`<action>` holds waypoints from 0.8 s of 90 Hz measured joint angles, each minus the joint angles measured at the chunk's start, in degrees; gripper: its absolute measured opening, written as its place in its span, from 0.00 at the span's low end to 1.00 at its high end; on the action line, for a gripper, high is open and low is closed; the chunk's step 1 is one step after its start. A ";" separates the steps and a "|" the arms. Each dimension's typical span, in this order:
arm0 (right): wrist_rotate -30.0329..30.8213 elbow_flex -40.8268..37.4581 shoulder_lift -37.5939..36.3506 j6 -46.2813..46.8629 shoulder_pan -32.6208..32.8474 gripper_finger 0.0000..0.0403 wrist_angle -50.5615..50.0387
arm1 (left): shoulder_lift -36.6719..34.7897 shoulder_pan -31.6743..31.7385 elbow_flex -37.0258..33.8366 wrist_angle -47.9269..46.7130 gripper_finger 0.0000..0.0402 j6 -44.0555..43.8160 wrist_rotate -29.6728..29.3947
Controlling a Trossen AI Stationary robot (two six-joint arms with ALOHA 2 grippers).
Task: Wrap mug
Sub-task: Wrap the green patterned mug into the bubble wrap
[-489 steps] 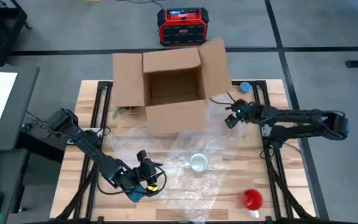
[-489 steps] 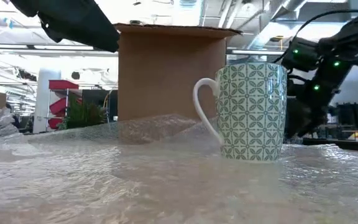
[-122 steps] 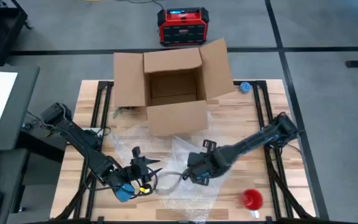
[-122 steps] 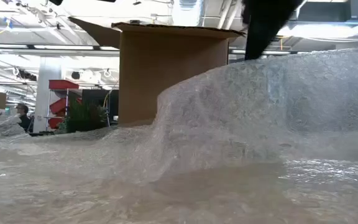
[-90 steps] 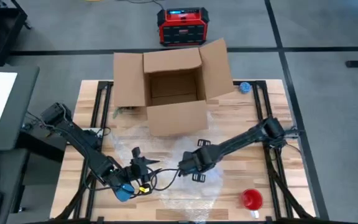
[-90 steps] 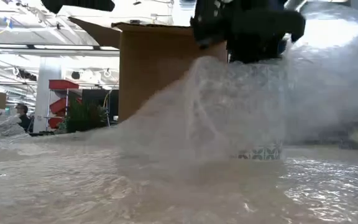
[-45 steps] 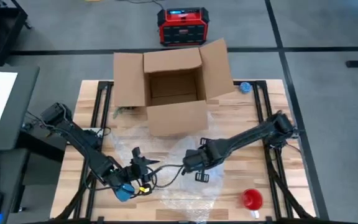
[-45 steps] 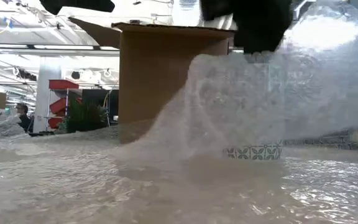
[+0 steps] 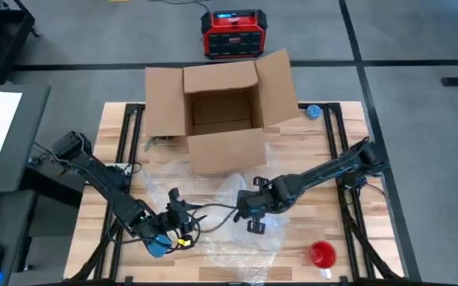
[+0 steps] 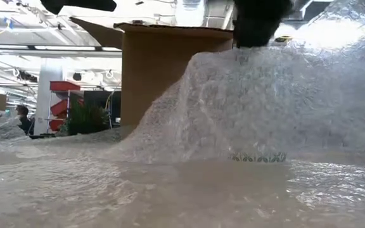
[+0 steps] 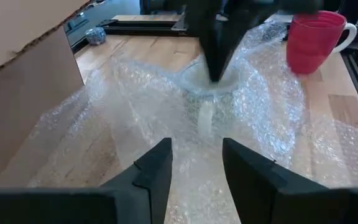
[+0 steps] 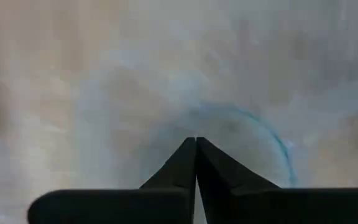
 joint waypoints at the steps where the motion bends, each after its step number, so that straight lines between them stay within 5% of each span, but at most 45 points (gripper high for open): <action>1: -0.27 -0.40 0.29 0.04 -0.22 0.00 0.28 | 0.00 -0.01 0.00 0.01 0.31 0.00 0.00; 30: -5.31 -3.46 5.71 -0.04 -3.05 0.00 3.73 | 0.00 0.09 0.00 0.02 0.31 -0.04 0.00; 72: -0.99 10.77 -0.46 -0.13 2.52 0.00 -12.01 | 0.00 0.01 0.00 0.03 0.31 -0.18 0.00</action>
